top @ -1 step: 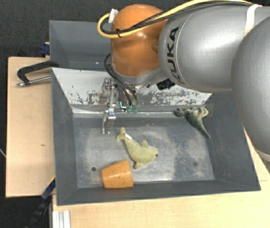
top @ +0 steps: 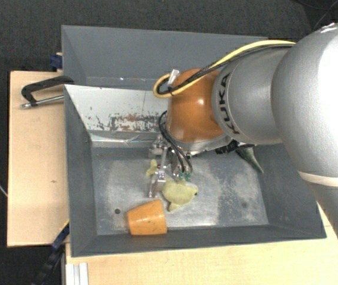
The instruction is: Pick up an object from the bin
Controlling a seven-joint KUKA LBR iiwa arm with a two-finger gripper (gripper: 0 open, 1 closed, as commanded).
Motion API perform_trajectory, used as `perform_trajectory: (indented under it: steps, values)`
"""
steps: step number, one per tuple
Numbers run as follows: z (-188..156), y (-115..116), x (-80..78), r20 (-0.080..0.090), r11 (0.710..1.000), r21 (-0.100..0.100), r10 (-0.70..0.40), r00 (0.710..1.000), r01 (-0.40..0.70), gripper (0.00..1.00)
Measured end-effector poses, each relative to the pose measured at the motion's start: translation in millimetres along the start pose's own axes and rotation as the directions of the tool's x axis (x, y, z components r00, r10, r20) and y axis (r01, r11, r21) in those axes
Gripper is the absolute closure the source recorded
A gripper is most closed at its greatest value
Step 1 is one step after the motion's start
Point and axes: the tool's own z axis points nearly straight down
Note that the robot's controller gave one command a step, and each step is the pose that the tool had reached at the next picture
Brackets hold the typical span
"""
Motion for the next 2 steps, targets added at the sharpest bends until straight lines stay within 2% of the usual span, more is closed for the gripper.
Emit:
perform_trajectory:
  steps: [1, 2]
  values:
    - [-30.9, -47.0, 16.4, -0.004, 0.988, 0.005, 0.154, 0.988, -0.154, 0.0]
    - [-31.0, -35.0, 24.7, -0.005, 0.977, 0.004, 0.214, 0.977, -0.214, 0.0]
